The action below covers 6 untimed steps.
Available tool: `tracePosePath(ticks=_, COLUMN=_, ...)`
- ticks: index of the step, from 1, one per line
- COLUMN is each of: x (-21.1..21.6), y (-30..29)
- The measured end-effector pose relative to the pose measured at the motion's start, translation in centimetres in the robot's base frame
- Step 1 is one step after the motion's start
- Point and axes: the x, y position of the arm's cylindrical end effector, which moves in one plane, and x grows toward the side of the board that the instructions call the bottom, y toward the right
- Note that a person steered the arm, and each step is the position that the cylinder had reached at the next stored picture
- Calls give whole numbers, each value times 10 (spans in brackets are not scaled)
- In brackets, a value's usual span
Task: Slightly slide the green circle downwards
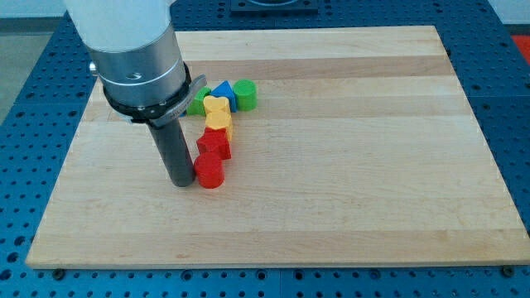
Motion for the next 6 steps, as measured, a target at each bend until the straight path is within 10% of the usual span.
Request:
tracePosePath(ticks=2, x=12, y=-12)
tracePosePath(ticks=4, x=47, y=135)
tracePosePath(ticks=6, x=-170, y=265)
